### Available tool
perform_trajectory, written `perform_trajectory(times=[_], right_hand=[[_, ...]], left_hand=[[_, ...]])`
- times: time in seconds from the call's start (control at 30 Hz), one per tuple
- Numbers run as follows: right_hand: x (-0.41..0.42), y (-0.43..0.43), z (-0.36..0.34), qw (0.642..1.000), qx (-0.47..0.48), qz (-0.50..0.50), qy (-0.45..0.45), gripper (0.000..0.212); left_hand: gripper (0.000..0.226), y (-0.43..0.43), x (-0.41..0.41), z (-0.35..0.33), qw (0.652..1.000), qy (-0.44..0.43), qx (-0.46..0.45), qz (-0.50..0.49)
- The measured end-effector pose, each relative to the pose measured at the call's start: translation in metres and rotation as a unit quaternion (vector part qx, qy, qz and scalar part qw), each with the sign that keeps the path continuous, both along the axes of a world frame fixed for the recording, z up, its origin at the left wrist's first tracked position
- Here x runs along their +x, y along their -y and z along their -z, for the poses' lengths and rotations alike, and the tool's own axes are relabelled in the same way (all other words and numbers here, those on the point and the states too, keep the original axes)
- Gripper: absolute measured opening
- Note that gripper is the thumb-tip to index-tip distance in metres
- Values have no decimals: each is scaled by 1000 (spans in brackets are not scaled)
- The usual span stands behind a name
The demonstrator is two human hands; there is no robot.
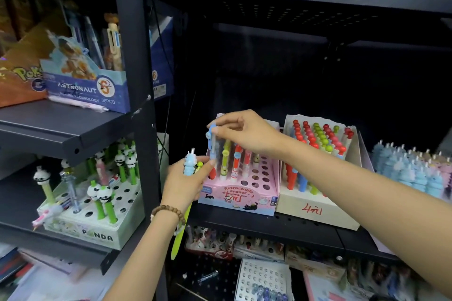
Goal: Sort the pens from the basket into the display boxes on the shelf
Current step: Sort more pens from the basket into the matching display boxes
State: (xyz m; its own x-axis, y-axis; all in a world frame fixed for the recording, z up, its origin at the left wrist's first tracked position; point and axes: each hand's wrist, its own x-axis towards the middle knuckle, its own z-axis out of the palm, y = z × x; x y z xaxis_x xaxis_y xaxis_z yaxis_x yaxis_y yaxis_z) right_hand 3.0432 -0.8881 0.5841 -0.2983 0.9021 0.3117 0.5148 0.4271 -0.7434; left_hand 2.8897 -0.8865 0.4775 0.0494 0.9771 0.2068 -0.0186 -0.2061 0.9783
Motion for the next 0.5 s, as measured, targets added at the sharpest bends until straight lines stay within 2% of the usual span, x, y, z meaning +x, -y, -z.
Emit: perform_trajectory(times=[0.17, 0.27, 0.33, 0.4, 0.47, 0.5], right_hand=[[-10, -3, 13, 990, 79, 95, 72, 15], [-10, -3, 17, 974, 42, 143, 172, 15], [-12, 3, 13, 968, 59, 137, 200, 19], [-13, 16, 5, 985, 68, 103, 123, 22], [-9, 35, -5, 998, 16, 54, 30, 25], [-5, 44, -9, 999, -24, 35, 15, 27]], left_hand=[[13, 7, -3, 4, 1000, -8, 12, -11], [25, 21, -9, 3, 996, 79, -37, 19], [27, 33, -14, -1, 987, 128, -60, 74], [30, 43, -15, -11, 972, 172, -65, 144], [34, 50, -9, -24, 955, 196, -58, 213], [38, 53, -3, -31, 948, 197, -53, 242]])
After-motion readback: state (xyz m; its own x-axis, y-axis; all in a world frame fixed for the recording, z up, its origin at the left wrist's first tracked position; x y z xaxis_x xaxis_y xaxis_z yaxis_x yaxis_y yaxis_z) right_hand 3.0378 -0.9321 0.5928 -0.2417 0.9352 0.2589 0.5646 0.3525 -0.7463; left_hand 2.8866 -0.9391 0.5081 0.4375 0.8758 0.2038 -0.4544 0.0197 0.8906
